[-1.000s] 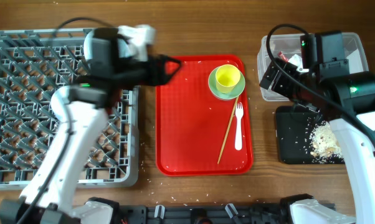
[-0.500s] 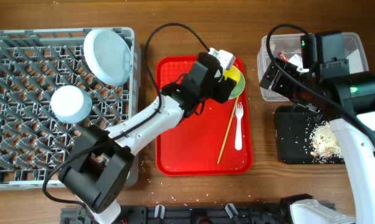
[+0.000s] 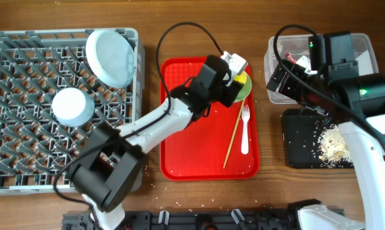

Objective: Sort waste into correct bins and load items into the dishwasher rack
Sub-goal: 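Reach the left gripper to the yellow cup and grasp it, then carry the yellow cup to the rack and set it down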

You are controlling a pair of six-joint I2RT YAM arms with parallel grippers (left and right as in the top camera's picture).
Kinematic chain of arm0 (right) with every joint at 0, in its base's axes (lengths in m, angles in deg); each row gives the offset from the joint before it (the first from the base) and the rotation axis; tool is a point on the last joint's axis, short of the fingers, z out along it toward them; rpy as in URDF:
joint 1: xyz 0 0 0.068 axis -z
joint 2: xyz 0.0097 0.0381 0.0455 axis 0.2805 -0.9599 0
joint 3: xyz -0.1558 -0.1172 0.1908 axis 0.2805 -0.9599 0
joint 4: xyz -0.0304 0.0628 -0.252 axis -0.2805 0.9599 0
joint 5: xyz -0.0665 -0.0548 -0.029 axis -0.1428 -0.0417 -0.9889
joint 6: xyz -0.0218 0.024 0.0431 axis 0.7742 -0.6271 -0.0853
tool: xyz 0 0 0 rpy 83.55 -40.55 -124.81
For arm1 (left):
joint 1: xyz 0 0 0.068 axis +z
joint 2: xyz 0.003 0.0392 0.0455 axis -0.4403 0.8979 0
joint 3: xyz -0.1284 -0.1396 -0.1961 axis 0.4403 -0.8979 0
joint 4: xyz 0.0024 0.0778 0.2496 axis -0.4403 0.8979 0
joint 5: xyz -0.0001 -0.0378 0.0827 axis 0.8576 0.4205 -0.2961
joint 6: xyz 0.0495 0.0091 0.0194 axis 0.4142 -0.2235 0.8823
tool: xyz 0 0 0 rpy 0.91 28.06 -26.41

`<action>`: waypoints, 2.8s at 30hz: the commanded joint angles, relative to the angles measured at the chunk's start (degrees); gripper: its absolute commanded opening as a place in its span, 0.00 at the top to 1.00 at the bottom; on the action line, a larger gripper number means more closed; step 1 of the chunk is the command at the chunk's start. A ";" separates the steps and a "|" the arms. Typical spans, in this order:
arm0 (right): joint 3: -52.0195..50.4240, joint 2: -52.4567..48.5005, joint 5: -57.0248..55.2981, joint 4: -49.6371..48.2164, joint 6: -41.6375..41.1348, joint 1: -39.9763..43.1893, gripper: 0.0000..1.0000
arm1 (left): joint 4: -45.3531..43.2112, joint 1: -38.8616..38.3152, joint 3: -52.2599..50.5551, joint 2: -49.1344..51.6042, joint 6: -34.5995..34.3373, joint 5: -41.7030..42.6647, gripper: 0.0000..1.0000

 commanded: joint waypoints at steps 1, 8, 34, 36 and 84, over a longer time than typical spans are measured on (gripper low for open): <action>0.28 -0.07 -1.14 -0.13 0.59 0.09 0.00 | 0.09 -0.26 0.20 3.58 1.31 -0.55 0.56; 0.28 -0.07 -1.14 -0.13 0.59 0.09 0.00 | 3.61 -0.26 0.20 3.54 1.29 -0.55 0.58; 0.28 -0.07 -1.14 -0.13 0.57 0.09 0.00 | 35.21 26.93 0.20 -33.48 -17.46 3.32 0.96; 0.28 -0.07 -1.14 -0.13 0.61 0.09 0.00 | 37.92 40.81 0.20 -34.42 -17.42 17.22 0.96; 0.28 -0.07 -1.14 -0.13 0.59 0.09 0.00 | 44.59 105.50 0.00 -3.96 -18.49 52.19 0.74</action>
